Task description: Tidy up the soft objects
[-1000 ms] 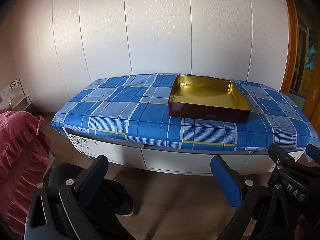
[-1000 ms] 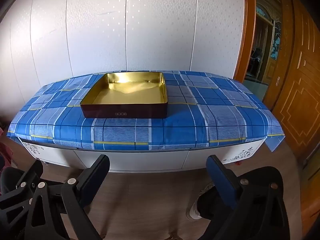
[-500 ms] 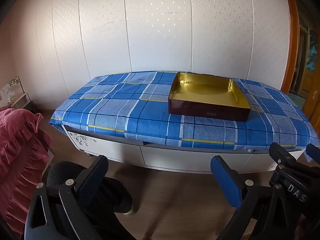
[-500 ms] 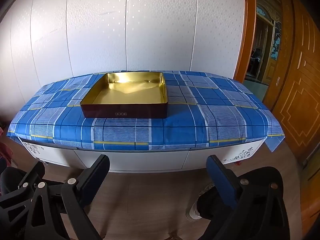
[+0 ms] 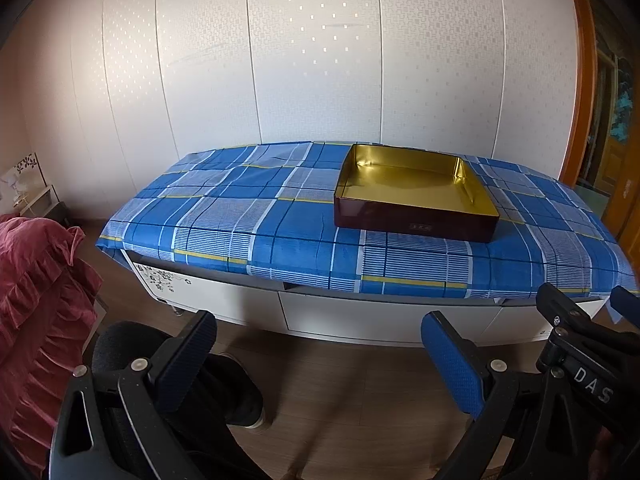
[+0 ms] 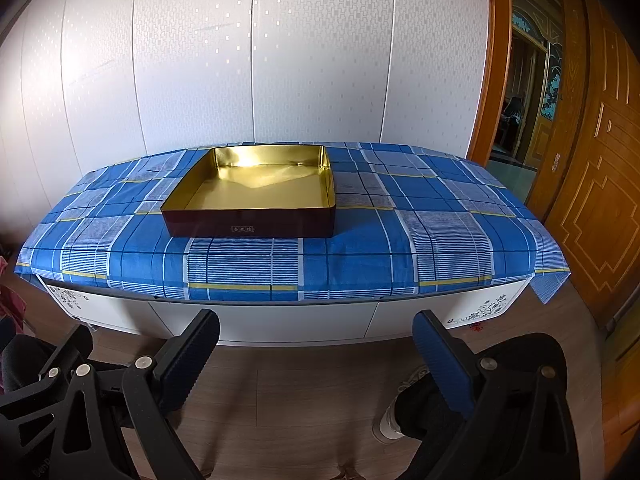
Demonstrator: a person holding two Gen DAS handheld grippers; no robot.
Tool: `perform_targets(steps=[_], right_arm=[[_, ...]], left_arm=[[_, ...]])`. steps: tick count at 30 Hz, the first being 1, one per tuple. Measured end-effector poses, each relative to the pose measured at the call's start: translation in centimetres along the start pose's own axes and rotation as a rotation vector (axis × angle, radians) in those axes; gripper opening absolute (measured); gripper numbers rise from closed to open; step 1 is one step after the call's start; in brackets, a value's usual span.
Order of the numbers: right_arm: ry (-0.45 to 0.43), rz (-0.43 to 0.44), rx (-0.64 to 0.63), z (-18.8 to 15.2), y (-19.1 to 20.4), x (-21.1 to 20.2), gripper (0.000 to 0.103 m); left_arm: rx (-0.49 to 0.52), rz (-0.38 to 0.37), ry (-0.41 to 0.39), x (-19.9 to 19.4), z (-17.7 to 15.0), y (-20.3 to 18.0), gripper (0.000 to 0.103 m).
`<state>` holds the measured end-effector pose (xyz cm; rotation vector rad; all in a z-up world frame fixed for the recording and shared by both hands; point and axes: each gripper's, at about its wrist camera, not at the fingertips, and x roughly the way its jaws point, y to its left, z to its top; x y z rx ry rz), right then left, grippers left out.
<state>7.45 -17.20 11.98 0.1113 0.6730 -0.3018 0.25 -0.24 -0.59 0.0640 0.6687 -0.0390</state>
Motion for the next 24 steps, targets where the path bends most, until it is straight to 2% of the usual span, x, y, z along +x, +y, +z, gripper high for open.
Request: perform_targets(steps=[24], right_arm=[[0.009,-0.004,0.004,-0.28,0.12,0.16,0.100]], left_arm=[[0.003,-0.007,-0.001,-0.09,-0.01,-0.40,0.103]])
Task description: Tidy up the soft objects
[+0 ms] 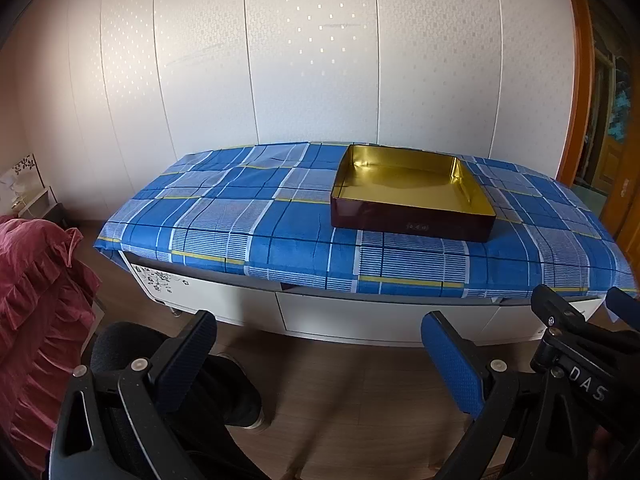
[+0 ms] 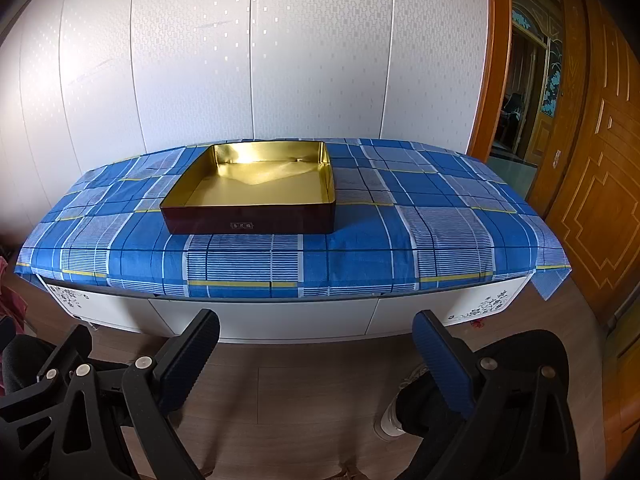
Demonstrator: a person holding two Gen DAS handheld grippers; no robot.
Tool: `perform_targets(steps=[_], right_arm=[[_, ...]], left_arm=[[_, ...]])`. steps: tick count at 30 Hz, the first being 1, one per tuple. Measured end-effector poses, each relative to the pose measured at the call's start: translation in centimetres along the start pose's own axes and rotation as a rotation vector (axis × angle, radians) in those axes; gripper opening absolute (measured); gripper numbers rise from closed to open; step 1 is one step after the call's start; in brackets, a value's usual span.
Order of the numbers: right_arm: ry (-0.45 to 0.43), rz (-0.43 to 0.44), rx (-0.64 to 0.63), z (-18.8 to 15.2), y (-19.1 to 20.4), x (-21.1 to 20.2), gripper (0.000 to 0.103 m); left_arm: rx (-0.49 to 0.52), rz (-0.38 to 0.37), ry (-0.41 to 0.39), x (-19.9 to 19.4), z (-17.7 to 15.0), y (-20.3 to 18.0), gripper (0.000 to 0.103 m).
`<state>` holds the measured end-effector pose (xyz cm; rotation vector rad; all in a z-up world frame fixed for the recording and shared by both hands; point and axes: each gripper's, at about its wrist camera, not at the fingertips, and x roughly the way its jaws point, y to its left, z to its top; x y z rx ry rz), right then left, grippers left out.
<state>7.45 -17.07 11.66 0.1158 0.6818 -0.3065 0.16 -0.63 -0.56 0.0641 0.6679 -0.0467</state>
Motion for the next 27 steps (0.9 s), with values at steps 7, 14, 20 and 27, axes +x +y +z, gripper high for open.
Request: perform_targets(steps=[7,14,20,27], right_arm=[[0.000,0.001,0.001,0.05,-0.09,-0.05,0.100],[0.002,0.001,0.003,0.05,-0.07,-0.02,0.100],[0.004,0.000,0.004,0.10,-0.06,0.02,0.100],[0.001,0.000,0.006,0.08,-0.06,-0.03,0.100]], left_arm=[[-0.001,-0.001,0.000,-0.07,-0.04,-0.01,0.103],[0.000,-0.002,0.001,-0.05,0.07,0.09,0.103],[0.001,-0.005,0.000,-0.05,0.06,-0.05,0.103],[-0.001,-0.021,0.004,-0.02,0.09,-0.01,0.103]])
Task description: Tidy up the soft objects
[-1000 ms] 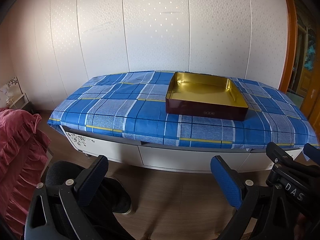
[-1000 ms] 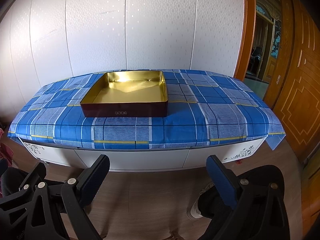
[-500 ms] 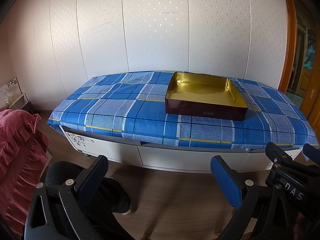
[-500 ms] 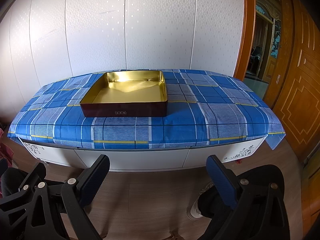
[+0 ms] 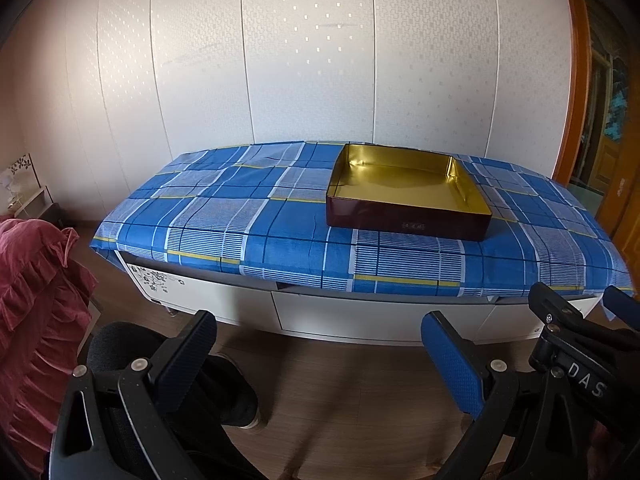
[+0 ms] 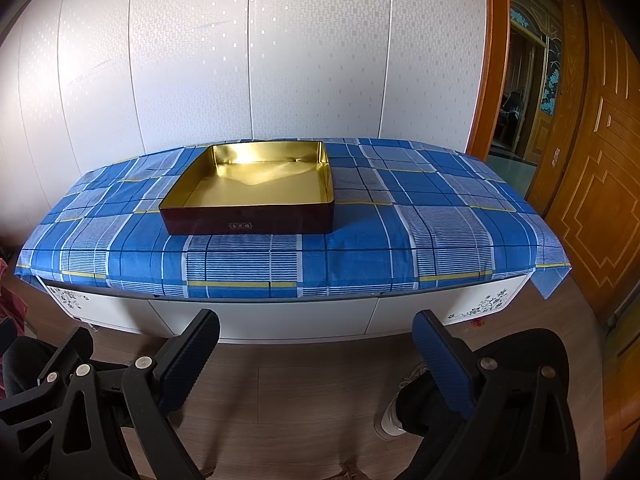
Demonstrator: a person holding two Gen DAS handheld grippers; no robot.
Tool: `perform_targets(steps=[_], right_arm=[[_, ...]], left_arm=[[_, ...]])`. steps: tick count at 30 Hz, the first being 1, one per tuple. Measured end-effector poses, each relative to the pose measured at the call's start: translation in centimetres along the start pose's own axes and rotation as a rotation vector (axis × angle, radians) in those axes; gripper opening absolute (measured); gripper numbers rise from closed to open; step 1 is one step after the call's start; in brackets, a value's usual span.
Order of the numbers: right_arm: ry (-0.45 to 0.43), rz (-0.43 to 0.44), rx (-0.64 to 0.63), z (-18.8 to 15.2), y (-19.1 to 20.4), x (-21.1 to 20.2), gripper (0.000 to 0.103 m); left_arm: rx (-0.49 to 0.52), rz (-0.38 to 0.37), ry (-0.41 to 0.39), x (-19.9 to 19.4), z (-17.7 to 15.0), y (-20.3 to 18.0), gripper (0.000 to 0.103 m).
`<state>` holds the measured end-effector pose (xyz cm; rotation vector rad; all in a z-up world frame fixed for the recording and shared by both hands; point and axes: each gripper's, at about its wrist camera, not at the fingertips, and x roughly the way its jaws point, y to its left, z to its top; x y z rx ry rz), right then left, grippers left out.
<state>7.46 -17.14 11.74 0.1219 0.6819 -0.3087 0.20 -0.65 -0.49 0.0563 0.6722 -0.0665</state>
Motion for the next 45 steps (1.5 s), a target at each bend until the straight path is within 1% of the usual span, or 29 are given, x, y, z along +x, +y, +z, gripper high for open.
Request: perform_targets(steps=[5,9,14,21,25,29,31,33,36,38,39,42,45], right_arm=[[0.002,-0.001,0.002,0.0,-0.1,0.0,0.100],[0.003,0.002,0.004,0.0,-0.1,0.1,0.100],[0.004,0.005,0.006,0.0,-0.1,0.1,0.100],[0.035,0.013,0.035,0.0,-0.6,0.8,0.100],[0.052,0.017,0.043,0.0,-0.8,1.2,0.100],[0.077,0.024,0.062,0.1,-1.4,2.5,0.099],[0.082,0.038,0.059,0.1,-1.9,3.5,0.100],[0.086,0.047,0.031,-0.1,-1.9,4.6,0.099],[0.110,0.095,-0.085,-0.8,-1.3,6.9,0.099],[0.138,0.115,-0.186,-1.6,-0.4,8.2,0.099],[0.155,0.124,-0.220,-1.9,0.0,8.8,0.099],[0.250,0.183,-0.296,-3.2,1.1,11.1,0.099],[0.337,0.221,-0.374,-4.5,2.5,13.5,0.099]], left_arm=[[-0.001,-0.016,0.002,0.1,-0.1,0.2,0.103],[-0.024,-0.066,0.008,0.1,0.0,0.6,0.103],[-0.024,-0.052,0.012,0.2,0.0,0.6,0.103],[-0.025,-0.055,0.005,0.4,0.0,0.9,0.103],[-0.003,-0.051,0.000,0.8,0.0,0.7,0.103],[0.026,-0.021,0.005,2.3,0.2,0.7,0.103],[0.036,-0.017,0.036,3.7,0.2,0.9,0.103],[0.035,-0.036,0.075,5.4,0.1,1.1,0.103],[0.028,-0.089,0.177,8.1,-0.5,1.4,0.103],[0.014,-0.118,0.225,9.2,-1.1,1.5,0.103],[0.007,-0.134,0.244,9.6,-1.3,1.5,0.103],[-0.002,-0.178,0.312,11.1,-2.2,1.5,0.103],[0.016,-0.219,0.402,12.6,-3.1,1.0,0.103]])
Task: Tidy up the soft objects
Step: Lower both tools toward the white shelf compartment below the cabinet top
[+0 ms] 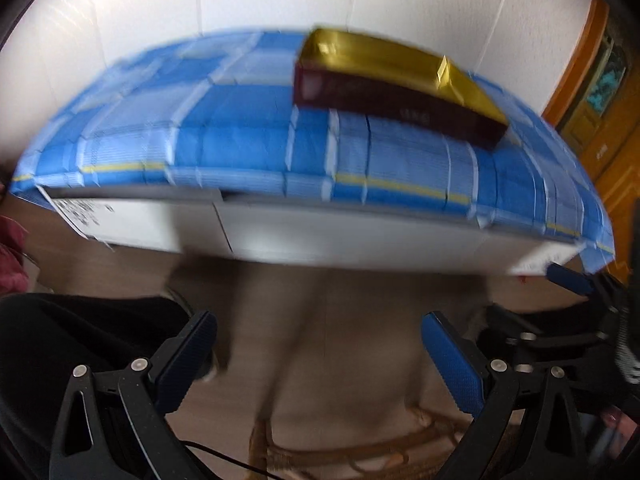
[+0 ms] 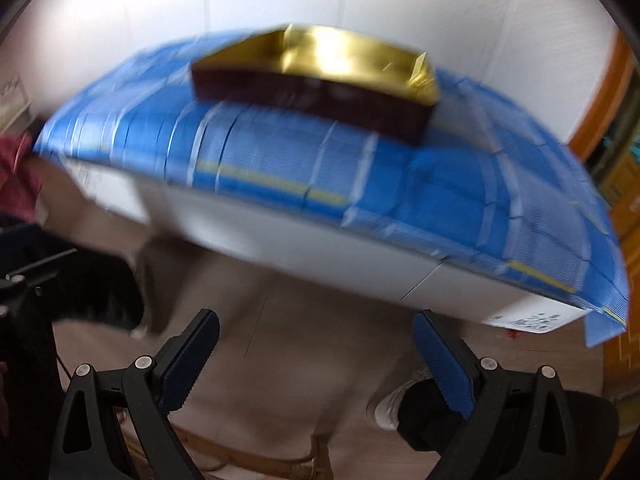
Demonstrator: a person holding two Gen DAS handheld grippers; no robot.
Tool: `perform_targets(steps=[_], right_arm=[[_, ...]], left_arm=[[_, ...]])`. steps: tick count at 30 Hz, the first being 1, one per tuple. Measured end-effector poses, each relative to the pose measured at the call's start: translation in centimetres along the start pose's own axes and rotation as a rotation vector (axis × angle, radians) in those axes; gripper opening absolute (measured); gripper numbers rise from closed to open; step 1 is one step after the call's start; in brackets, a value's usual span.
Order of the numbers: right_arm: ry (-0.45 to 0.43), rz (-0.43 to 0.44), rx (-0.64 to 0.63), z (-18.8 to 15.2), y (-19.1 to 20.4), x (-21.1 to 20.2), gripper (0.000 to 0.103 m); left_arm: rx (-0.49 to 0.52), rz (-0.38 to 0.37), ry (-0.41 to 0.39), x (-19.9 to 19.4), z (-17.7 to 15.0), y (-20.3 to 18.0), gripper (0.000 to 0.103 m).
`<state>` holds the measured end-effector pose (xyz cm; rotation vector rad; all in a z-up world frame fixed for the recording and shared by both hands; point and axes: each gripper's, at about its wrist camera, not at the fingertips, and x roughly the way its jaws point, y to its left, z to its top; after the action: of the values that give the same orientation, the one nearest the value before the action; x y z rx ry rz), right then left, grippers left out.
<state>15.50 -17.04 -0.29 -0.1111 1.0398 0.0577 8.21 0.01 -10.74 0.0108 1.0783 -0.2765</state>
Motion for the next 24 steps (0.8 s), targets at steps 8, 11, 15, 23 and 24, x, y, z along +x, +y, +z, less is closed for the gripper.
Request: perform_targets(steps=[8,11,15,23,24], right_arm=[[0.226,-0.188,-0.414,-0.8,4.0,10.2,0.095],[0.212,-0.320,-0.628,-2.0,4.8,13.1,0.094],[0.187,-0.526,-0.878,-3.9,4.1,16.8,0.101],[0.264,-0.608,-0.986,-4.3,0.5,21.9,0.103],[0.274,-0.603,-0.985,-4.2,0.3,22.4,0.103]], left_arm=[[0.031,0.007,0.062,1.7,-0.1,0.2,0.103],[0.009,-0.006,0.104,2.6,0.4,0.9,0.103],[0.007,-0.010,0.126,3.7,1.0,1.2,0.103],[0.039,-0.016,0.164,6.4,2.1,1.3,0.103],[0.032,-0.036,0.185,6.9,2.2,1.4,0.103]])
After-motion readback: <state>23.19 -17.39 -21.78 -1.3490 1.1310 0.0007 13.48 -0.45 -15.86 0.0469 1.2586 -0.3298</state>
